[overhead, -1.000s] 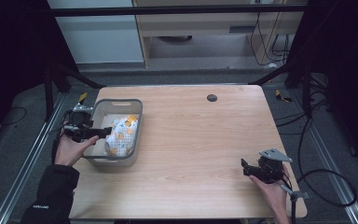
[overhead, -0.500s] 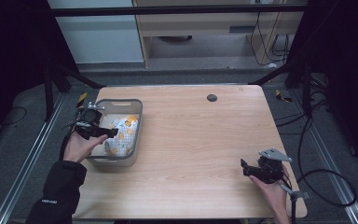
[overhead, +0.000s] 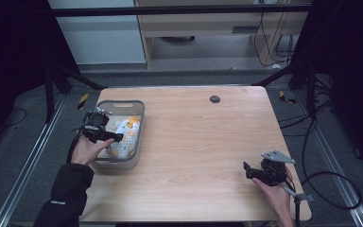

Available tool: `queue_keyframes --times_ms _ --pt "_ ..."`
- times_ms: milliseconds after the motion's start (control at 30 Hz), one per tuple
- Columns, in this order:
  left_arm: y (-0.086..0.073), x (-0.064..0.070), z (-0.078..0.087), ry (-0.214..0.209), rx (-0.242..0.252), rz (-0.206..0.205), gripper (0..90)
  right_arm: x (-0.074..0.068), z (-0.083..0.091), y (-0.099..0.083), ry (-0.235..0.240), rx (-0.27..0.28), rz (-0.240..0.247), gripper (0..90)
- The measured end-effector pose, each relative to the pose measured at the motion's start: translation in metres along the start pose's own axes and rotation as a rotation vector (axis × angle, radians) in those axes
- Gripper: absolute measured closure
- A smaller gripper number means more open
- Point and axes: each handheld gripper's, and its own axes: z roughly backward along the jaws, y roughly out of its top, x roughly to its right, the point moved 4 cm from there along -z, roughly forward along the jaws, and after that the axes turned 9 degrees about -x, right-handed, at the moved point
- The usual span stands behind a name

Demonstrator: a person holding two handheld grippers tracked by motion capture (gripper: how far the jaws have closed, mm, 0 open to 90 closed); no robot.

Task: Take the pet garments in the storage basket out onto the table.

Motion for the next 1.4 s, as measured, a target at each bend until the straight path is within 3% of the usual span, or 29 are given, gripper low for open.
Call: queue_keyframes --times_ms 900,1400 --pt "-0.009 0.003 -0.026 0.006 -0.069 0.049 31.2 -0.002 -0.003 -0.001 0.011 -0.023 0.014 12.7" --pt "-0.013 0.001 -0.031 0.017 -0.096 0.09 53.5 -0.004 -0.004 -0.001 0.017 -0.031 0.017 12.7"
